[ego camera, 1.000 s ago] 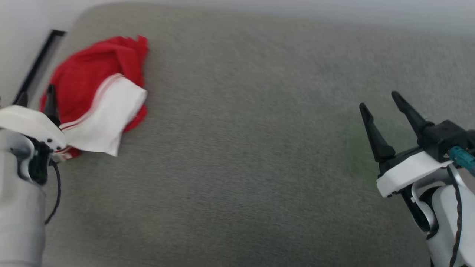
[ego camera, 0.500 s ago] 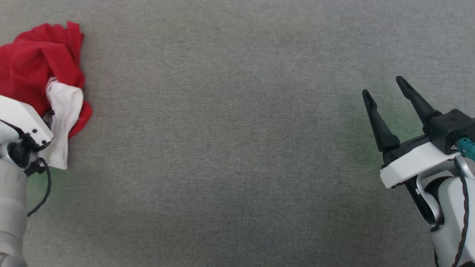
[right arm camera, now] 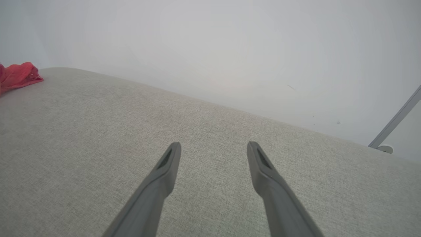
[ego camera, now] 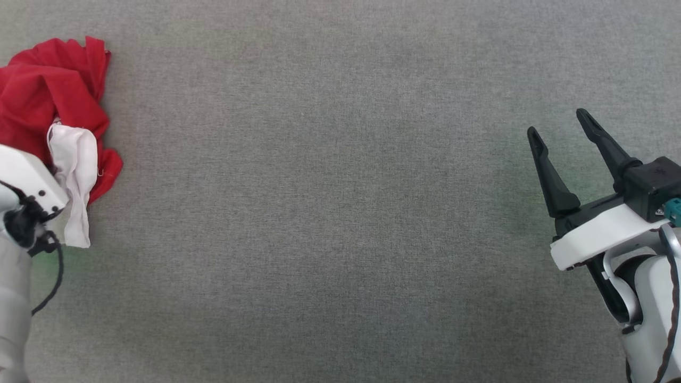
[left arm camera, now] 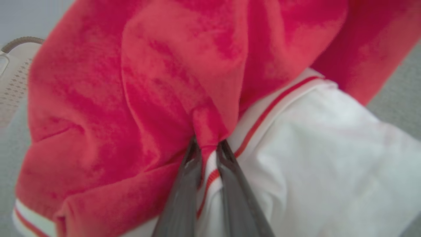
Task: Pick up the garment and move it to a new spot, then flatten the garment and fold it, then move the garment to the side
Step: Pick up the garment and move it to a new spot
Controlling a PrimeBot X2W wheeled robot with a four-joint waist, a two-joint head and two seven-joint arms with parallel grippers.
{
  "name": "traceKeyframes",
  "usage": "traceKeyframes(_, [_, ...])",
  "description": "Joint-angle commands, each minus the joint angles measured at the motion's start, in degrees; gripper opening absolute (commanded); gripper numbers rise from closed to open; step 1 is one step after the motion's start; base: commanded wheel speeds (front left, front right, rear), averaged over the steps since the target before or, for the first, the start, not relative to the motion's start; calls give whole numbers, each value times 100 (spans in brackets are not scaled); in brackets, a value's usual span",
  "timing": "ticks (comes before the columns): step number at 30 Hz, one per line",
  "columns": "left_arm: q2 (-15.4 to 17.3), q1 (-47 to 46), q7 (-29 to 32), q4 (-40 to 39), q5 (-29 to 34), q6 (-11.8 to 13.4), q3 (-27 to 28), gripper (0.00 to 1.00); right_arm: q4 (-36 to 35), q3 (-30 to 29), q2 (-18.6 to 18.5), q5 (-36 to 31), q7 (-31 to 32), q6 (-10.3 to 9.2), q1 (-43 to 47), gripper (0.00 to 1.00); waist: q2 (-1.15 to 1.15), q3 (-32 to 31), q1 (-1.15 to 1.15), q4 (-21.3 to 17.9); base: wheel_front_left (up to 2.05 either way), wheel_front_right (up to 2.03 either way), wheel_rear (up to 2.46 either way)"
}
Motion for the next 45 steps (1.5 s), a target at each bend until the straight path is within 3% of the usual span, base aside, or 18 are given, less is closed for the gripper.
traceKeyframes(1, [112,-49,-113,37,5,-28,-26,0,-8,-22,26,15,-15,-2,42,100,0,-49,0,39,0,0,0])
traceKeyframes(11, [395,-647,-689,-178,263,-346,-368,0,178,-221,160,54,-195,-2,200,100,0,-481,0,262,0,0,0])
traceKeyframes(23, [543,-1201,-957,-592,540,-449,-932,0,397,-447,385,115,-391,-2,439,100,0,-1108,0,446,0,0,0])
traceKeyframes(34, [566,-1251,-447,-1702,370,-455,-1698,0,463,-765,547,116,-551,-2,632,100,0,-1437,0,335,0,0,0])
traceKeyframes(45, [797,-646,529,-3681,-206,-455,-2134,0,411,-1214,692,194,-682,-2,726,100,0,-1430,0,-345,0,0,0])
